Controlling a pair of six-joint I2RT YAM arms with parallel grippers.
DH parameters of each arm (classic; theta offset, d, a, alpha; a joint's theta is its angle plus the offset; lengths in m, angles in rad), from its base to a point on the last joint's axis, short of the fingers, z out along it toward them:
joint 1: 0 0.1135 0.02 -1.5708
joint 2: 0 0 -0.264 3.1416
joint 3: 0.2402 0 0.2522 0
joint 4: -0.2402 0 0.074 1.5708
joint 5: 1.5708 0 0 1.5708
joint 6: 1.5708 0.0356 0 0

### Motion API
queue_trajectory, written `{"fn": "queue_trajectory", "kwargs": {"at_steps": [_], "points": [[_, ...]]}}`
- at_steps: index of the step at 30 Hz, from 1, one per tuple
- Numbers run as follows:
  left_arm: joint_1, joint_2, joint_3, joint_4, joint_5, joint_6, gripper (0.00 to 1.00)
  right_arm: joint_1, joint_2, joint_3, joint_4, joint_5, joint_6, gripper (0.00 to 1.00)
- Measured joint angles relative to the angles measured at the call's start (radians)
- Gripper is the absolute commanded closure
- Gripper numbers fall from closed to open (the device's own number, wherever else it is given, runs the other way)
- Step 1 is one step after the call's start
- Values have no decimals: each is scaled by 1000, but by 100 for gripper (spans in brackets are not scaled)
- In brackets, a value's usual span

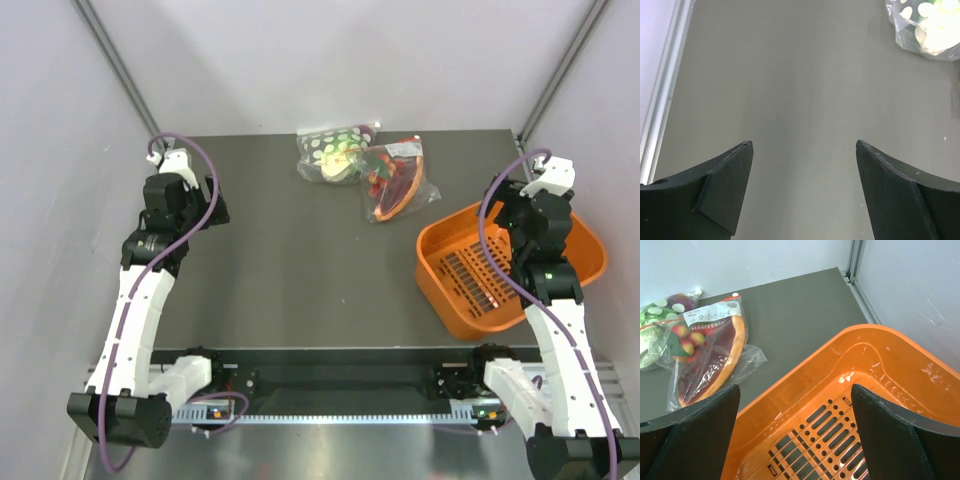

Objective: Open the zip-top bag and remove the fake food

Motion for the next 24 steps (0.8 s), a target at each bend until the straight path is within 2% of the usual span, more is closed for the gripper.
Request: {"fn": "queue_trajectory", "kwargs": {"at_steps": [5,7,8,12,14,17,20,24], "points": [[0,7,5,-2,-25,11,11,0,-6,0,0,0,-1,7],[0,9,7,-5,-24,21,24,0,-9,0,0,0,-3,7],[0,13,10,-5,-12,29,26,0,-10,0,0,0,-3,7],[-30,76,43,-12,9,40,23,0,-10,0,0,0,-4,6],[-89,140,73,-8,0,33,22,0,-10,0,0,-1,-4,6],[-232,263,116,29,-13,13,21,0,-8,0,0,-5,-4,6],[-359,413,168,92,23,-28,21,0,-8,0,-1,-8,0,6],[-433,624,266,198,115,-102,22,0,-16,-2,-13,-25,25,6]]}}
